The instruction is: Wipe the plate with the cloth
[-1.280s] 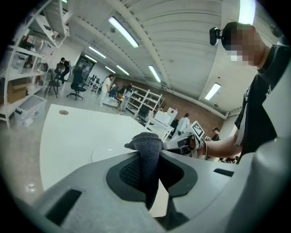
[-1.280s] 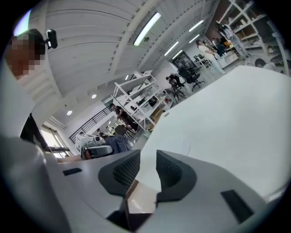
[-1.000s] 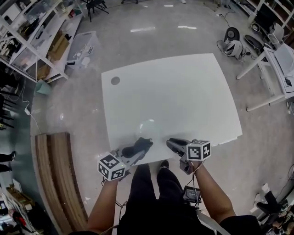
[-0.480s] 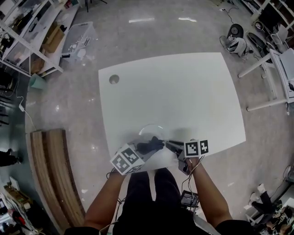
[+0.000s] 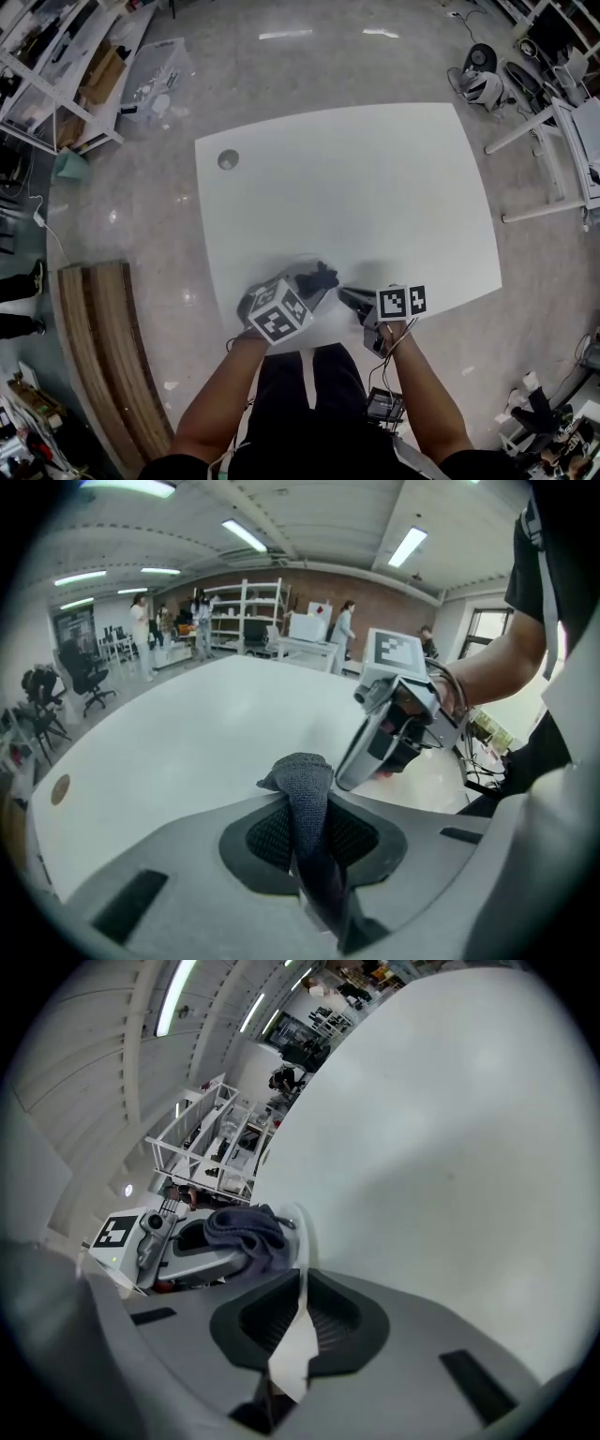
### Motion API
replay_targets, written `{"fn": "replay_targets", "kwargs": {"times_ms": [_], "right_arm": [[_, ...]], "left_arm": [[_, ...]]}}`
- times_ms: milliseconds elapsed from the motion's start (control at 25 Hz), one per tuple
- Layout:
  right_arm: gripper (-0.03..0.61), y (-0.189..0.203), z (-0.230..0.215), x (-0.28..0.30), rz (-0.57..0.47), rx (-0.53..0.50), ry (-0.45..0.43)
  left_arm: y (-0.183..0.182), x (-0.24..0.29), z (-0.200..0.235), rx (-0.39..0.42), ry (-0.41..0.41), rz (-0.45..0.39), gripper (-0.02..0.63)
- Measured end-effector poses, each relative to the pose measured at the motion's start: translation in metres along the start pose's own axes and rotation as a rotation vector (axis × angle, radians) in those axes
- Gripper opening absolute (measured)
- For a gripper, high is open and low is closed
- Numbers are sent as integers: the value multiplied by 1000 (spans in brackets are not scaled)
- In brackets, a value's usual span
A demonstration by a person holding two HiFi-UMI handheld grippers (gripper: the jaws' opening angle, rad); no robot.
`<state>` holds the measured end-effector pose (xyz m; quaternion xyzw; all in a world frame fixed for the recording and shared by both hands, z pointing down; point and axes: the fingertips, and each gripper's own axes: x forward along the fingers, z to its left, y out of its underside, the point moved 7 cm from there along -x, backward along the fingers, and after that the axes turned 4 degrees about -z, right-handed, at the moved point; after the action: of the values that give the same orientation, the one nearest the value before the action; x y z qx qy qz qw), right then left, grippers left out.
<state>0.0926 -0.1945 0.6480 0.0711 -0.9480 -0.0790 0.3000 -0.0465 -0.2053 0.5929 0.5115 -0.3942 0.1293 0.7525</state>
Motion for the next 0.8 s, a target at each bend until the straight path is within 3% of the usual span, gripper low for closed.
{"fn": "replay_targets", "kwargs": {"times_ms": [160, 400, 600, 800], "right_arm": [[21, -1, 0, -1, -16, 5, 2], [20, 1, -1, 0, -49, 28, 11], [18, 2, 0, -2, -81, 46, 15], [18, 2, -1, -2, -91, 52, 17]], "left_arm": [[10, -5, 27, -22, -91, 26, 54], [44, -46, 37, -86, -147, 51, 54], [69, -68, 2, -95, -107, 117, 54], [60, -43, -50, -57, 0, 127, 54]]}}
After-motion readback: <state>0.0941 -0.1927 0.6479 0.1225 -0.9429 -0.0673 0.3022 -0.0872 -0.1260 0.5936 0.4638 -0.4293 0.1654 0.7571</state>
